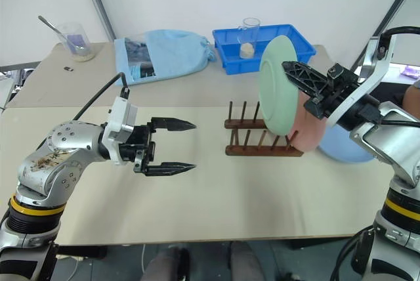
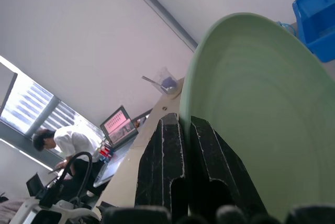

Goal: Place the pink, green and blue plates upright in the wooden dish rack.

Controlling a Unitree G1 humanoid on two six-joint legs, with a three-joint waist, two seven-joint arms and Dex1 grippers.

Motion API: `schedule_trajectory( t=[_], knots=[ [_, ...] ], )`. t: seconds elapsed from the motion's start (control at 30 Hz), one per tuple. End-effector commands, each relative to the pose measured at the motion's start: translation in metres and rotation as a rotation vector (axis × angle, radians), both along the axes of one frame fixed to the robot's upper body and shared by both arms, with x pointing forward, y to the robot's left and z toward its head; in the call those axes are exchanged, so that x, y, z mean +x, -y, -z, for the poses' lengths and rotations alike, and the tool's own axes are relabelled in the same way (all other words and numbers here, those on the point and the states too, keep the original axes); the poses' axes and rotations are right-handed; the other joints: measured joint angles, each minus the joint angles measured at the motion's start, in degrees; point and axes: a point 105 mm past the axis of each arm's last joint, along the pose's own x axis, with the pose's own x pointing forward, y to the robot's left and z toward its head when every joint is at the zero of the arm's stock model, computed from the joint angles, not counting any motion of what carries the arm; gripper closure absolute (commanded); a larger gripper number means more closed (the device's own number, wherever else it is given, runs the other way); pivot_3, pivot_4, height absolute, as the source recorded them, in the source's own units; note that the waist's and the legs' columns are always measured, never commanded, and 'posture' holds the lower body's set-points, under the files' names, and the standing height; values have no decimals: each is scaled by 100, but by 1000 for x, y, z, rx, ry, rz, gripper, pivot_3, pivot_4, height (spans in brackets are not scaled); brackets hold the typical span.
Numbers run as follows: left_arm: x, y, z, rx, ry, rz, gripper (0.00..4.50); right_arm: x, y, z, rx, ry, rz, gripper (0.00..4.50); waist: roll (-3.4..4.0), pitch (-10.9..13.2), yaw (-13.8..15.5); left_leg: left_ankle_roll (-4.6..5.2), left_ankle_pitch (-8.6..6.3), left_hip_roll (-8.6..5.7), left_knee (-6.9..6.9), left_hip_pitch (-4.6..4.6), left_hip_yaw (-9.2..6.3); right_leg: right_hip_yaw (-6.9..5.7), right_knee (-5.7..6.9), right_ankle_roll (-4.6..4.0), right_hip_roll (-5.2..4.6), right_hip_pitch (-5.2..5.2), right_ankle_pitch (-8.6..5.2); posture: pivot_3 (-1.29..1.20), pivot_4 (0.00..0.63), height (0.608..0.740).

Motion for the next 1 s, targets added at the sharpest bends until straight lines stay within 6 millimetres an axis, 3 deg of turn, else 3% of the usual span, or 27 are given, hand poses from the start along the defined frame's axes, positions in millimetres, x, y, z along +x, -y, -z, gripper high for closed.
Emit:
schedule_trajectory(
  t=[0.03, 0.7, 1.0],
  knots=[
    [-1, 3, -8, -4, 47, 11, 0, -4, 1, -7, 3, 21, 21, 4480, 0, 0, 1, 0, 0, 0, 0, -1, 0, 0, -1, 0, 0, 0, 0, 0, 150, 740],
    [-1, 7, -10, -26, 56, 13, 0, 25, 2, 7, -37, -113, 99, 4480, 0, 0, 4, 0, 0, -1, 3, -1, 2, 3, -1, -3, 0, 0, 1, 0, 150, 740],
    [-2, 7, -10, -32, 55, 7, 0, 24, 2, -6, -108, -30, 108, 1373, 0, 0, 5, 0, 0, -1, 2, -2, 2, 3, -2, -2, 0, -1, 3, 0, 150, 740]
  ],
)
